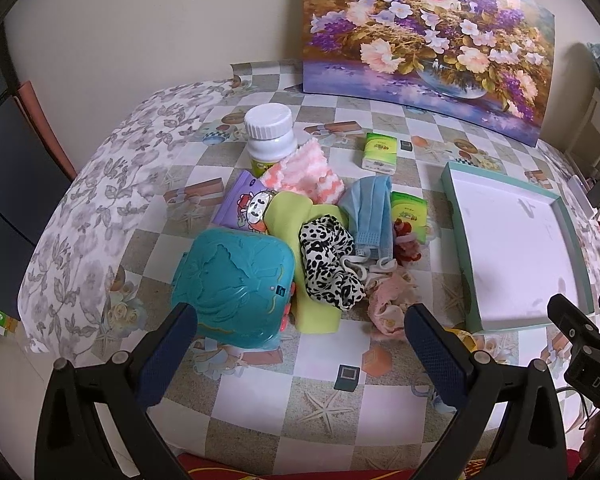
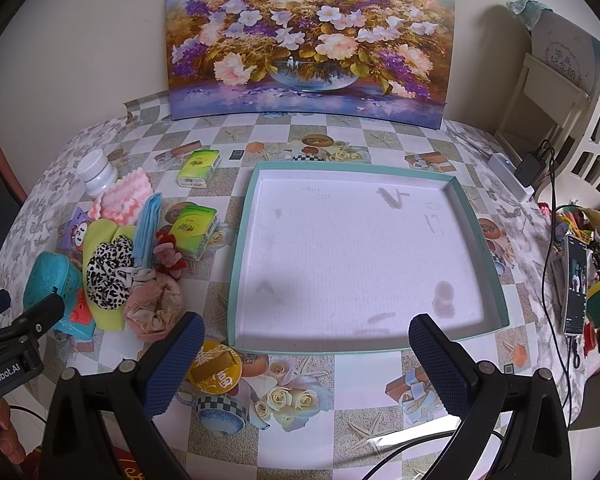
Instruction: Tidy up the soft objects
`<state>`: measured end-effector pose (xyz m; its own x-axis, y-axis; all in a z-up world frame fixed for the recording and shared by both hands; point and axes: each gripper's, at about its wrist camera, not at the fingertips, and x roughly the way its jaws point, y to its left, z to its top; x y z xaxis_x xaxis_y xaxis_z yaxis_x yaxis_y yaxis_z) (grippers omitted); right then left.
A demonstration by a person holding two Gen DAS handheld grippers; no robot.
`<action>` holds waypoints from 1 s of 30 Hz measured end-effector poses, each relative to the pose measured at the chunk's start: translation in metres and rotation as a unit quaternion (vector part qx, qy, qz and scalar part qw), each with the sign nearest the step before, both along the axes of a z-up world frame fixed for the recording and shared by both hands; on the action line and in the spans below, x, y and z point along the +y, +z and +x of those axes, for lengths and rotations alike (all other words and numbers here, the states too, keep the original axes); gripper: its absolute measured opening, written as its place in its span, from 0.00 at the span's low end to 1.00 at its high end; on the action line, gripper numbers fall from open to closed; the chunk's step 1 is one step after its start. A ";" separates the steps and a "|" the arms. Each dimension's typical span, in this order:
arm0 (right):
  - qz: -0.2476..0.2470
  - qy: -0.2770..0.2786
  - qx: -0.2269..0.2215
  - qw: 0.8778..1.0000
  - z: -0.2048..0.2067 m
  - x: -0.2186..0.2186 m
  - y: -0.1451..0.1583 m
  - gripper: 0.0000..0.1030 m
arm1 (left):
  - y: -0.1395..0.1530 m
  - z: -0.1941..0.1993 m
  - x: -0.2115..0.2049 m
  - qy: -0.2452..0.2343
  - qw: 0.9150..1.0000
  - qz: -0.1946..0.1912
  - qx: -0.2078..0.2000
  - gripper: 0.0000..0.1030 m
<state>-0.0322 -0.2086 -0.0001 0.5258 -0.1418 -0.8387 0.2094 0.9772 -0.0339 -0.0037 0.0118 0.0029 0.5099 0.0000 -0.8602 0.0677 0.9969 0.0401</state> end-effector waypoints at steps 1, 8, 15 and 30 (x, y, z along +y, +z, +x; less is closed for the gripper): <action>0.000 0.000 0.000 1.000 0.000 0.000 0.000 1.00 | 0.000 0.000 0.000 0.000 1.000 0.000 0.000 1.00; 0.000 0.000 0.000 1.000 0.000 0.000 0.000 1.00 | 0.000 0.000 0.003 0.001 1.000 0.001 0.000 1.00; 0.000 0.000 0.000 1.000 0.000 0.000 0.000 1.00 | 0.000 -0.001 0.004 0.002 1.000 0.000 -0.001 1.00; 0.001 -0.001 0.004 1.000 0.000 0.000 -0.003 1.00 | 0.000 -0.001 0.008 0.003 1.000 -0.001 -0.003 1.00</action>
<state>-0.0327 -0.2087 -0.0030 0.5191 -0.1403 -0.8431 0.2105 0.9770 -0.0329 -0.0045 0.0201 0.0029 0.5142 0.0017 -0.8577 0.0608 0.9974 0.0385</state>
